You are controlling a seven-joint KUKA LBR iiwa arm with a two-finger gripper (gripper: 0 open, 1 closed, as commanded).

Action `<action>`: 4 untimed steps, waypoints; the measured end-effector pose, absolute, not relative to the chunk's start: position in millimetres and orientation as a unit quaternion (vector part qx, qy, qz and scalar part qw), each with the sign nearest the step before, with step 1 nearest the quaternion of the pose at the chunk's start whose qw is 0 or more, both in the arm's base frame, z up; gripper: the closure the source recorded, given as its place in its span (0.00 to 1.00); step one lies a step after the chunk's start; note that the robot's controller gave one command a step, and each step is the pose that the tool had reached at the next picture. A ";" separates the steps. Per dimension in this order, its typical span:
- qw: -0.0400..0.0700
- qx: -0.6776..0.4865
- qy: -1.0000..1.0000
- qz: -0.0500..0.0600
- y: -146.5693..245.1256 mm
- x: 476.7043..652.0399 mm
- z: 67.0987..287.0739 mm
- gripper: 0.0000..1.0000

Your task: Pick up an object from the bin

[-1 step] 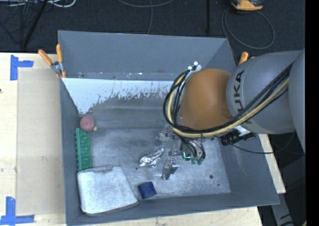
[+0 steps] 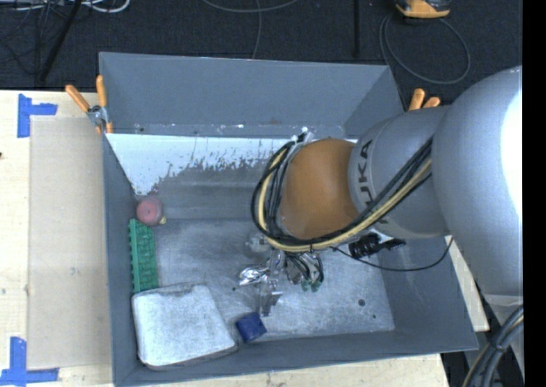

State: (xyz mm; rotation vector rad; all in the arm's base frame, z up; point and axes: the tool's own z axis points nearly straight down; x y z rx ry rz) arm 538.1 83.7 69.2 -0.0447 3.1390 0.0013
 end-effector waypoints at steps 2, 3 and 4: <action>0.000 -0.064 0.998 0.000 82.9 546.8 112.6 0.00; 0.001 -0.071 0.997 0.001 83.2 549.2 72.3 0.00; 0.000 -0.070 0.998 0.000 83.3 549.8 73.1 0.00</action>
Offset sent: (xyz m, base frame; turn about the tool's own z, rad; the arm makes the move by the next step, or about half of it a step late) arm 0.0126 -0.0110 0.0308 0.0477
